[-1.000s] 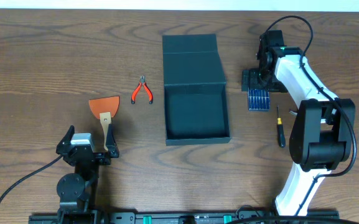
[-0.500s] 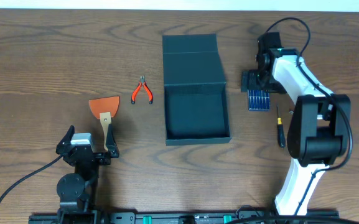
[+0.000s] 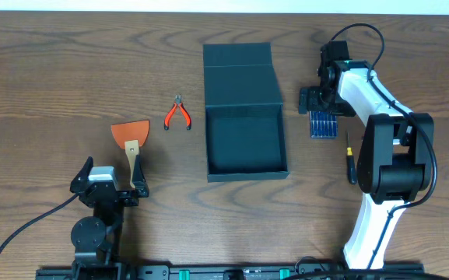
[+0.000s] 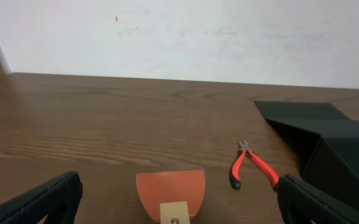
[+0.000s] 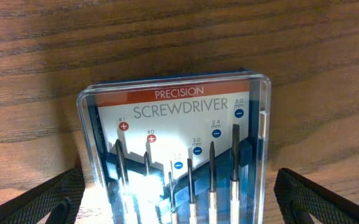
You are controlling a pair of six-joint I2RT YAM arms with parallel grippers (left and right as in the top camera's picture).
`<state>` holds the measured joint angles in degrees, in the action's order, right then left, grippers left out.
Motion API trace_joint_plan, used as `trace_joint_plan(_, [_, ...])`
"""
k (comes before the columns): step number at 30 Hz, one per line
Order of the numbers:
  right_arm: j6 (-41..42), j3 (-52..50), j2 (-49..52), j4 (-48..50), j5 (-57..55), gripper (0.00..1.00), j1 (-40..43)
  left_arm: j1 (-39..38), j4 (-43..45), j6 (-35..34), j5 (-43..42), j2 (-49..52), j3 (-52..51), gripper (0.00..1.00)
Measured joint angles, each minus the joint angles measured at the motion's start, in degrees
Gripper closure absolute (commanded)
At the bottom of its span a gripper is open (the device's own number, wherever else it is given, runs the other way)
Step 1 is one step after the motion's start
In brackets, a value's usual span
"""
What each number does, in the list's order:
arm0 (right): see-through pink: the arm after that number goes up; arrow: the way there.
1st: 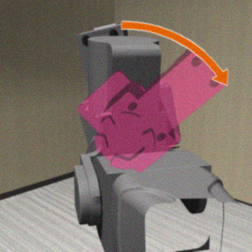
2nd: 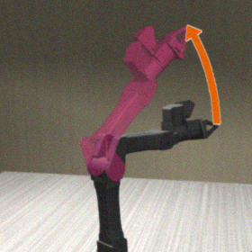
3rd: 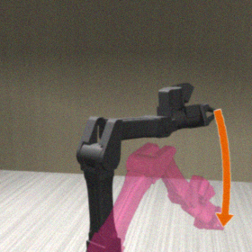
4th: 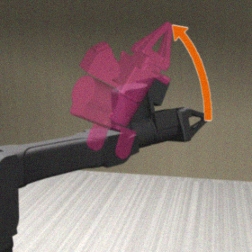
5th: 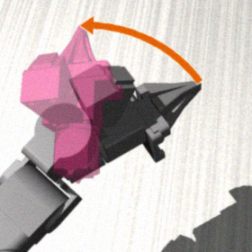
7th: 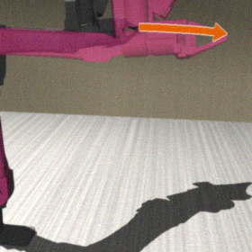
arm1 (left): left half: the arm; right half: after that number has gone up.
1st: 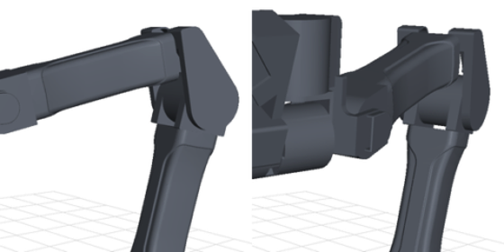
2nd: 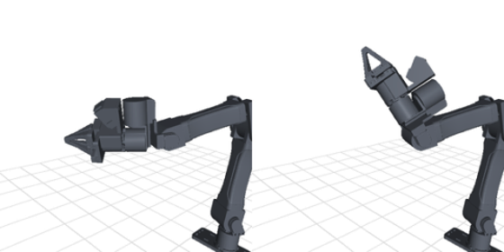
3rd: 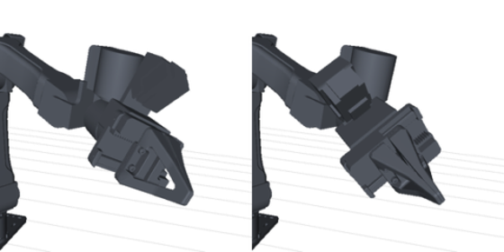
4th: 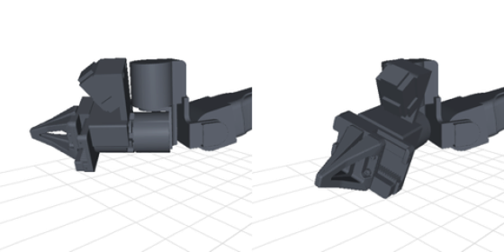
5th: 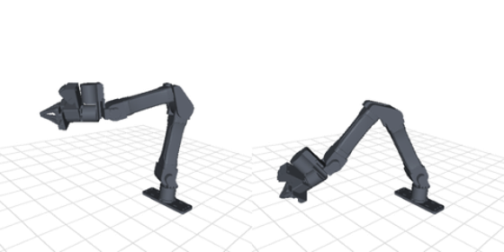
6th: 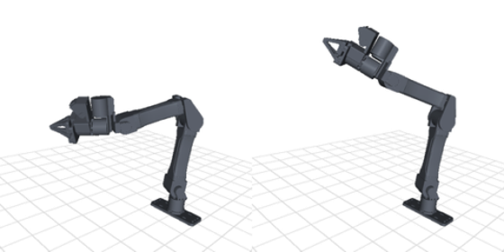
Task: Pack container
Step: 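Move the right gripper over the blue screwdriver set case, then lower the right gripper and close it on the screwdriver case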
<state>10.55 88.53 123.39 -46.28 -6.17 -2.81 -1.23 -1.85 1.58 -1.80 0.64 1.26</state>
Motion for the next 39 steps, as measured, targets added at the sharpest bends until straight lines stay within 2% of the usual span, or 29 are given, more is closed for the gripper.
trace_joint_plan(3, [1.6,0.0,0.0,-0.5,0.2,0.04,0.0,0.0,0.0,0.0,0.0,0.0,0.0,0.01])
trace_joint_plan(8, [3.8,0.4,0.2,-2.0,0.3,0.01,0.0,0.0,0.0,0.0,0.0,0.0,0.0,0.01])
trace_joint_plan(19, [4.2,0.7,0.3,-5.7,1.6,0.01,1.6,0.0,0.0,0.0,0.0,0.0,0.0,0.01])
trace_joint_plan(39, [-5.0,0.7,0.4,-6.9,3.6,0.01,3.6,0.0,0.0,0.0,0.0,0.0,0.0,0.01])
